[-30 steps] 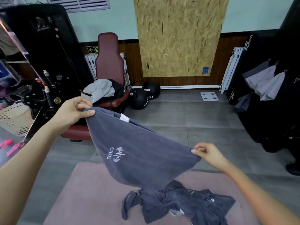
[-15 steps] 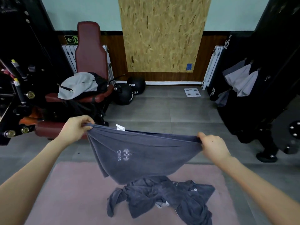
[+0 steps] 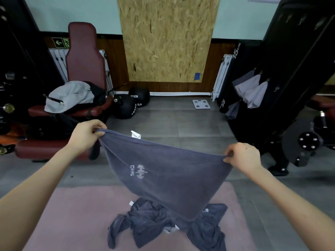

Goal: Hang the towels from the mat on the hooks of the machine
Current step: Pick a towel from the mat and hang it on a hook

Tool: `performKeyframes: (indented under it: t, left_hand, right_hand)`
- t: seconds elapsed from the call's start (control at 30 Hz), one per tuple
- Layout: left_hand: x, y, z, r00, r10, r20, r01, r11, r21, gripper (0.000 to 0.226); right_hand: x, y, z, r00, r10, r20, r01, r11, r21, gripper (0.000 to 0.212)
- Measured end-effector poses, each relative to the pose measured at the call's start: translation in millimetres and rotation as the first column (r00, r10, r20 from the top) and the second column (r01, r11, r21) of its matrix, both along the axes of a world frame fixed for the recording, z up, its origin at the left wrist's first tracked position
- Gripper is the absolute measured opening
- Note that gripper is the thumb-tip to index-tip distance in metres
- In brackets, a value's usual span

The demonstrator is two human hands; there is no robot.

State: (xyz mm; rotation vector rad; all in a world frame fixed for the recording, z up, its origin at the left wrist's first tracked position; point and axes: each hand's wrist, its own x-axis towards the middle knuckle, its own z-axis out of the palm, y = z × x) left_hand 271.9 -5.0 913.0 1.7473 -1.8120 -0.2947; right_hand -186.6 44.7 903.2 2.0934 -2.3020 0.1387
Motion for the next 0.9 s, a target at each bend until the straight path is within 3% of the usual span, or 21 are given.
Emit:
performKeyframes:
  t: [0.07,0.13,0.23,0.33,0.4,0.47,0.53,0.63,0.77,0.83,0.9]
  left_hand:
    - [-1,-4,2,1.0,0.004,-0.017,-0.004,1.0,0.0,0.016]
    - [-3,-8,4,1.0,0.006,-0.024,-0.006,1.0,-0.006,0.015]
    - [-8,-12,7,0.999,0.003,-0.044,-0.004,1.0,-0.016,0.012]
    - [-13,-17,11,0.999,-0.009,-0.043,0.008,1.0,-0.025,0.012]
    - [-15,-20,12,0.999,-0.011,-0.041,0.01,1.0,-0.027,0.012]
    - [-13,-23,13,0.999,-0.008,-0.041,0.007,1.0,-0.025,0.013]
    - [-8,-25,14,0.999,0.005,-0.048,-0.005,1.0,0.007,0.012]
    - [-2,-25,12,0.999,-0.003,-0.041,0.006,0.998,0.056,0.012]
    - [1,-23,8,0.996,-0.092,-0.003,0.092,0.987,0.134,0.016]
    - [2,-23,6,0.993,-0.112,-0.045,0.119,0.972,0.201,0.017]
    - [4,-21,4,0.984,-0.102,-0.144,0.143,0.94,0.31,0.017]
  right_hand:
    - [-4,2,6,0.997,0.009,0.079,-0.005,0.999,-0.046,0.014]
    - [-7,3,10,0.993,0.101,0.063,-0.091,0.985,-0.144,0.015]
    - [-9,8,17,0.944,0.279,-0.178,-0.316,0.918,-0.241,0.033]
    - [-6,9,24,0.875,0.373,-0.309,-0.427,0.895,-0.13,0.038]
    - [-5,9,23,0.908,0.386,-0.162,-0.395,0.918,-0.024,0.03]
    - [-8,9,22,0.927,0.312,0.209,-0.347,0.924,0.161,0.027]
    - [-15,7,15,0.858,0.208,0.469,-0.327,0.926,0.188,0.028]
    - [-29,2,9,0.755,0.107,0.647,-0.296,0.936,0.19,0.019]
    - [-40,1,5,0.683,0.032,0.73,-0.245,0.951,0.188,0.012]
    - [-38,3,7,0.517,-0.053,0.854,-0.152,0.977,0.152,0.026]
    - [-33,0,3,0.258,-0.102,0.961,-0.041,0.992,0.116,0.051]
